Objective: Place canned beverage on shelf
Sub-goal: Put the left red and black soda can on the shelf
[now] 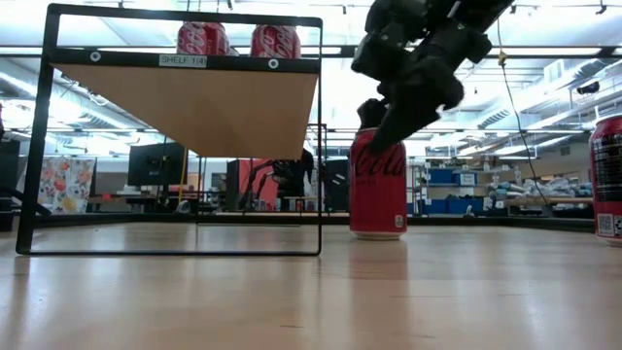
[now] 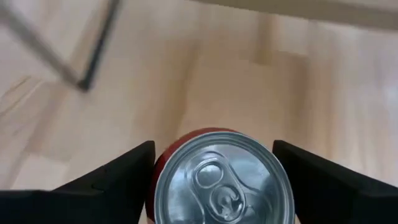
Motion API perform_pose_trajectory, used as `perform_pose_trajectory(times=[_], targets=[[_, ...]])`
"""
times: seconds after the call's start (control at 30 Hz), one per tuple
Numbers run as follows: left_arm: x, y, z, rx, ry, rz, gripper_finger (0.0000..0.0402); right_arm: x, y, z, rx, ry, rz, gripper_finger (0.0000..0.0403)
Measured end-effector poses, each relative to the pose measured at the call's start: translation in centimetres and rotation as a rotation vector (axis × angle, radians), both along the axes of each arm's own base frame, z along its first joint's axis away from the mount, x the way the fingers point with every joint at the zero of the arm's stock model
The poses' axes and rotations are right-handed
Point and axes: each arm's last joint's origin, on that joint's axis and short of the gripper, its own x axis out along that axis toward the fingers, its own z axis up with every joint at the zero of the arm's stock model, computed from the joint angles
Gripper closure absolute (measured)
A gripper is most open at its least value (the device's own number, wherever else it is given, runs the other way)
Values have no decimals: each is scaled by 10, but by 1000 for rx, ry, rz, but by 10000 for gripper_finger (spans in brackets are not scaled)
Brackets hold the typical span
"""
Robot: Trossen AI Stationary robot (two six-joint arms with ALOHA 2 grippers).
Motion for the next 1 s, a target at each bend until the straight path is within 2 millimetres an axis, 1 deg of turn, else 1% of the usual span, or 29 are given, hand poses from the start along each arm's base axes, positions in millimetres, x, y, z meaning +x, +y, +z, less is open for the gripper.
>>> perform_pose_trajectory(times=[0.1, 0.2, 0.33, 0.47, 0.7, 0.8, 1.0], targets=[[0, 0, 0, 0, 0, 0, 281, 0, -1, 1, 46, 13, -205, 90], [0, 0, 0, 0, 0, 1, 281, -2, -3, 1, 123, 18, -420, 95], [0, 0, 0, -7, -2, 4, 281, -2, -1, 0, 180, 23, -512, 77], [0, 0, 0, -7, -2, 3, 281, -4, 1, -5, 180, 54, -505, 53], [0, 0, 0, -7, 1, 3, 281, -2, 1, -2, 125, 23, -420, 27], [0, 0, 0, -7, 1, 3, 281, -3, 2, 6, 113, -10, -347, 23], [0, 0, -1, -6, 6, 3, 281, -14, 0, 33, 85, -100, -171, 23]])
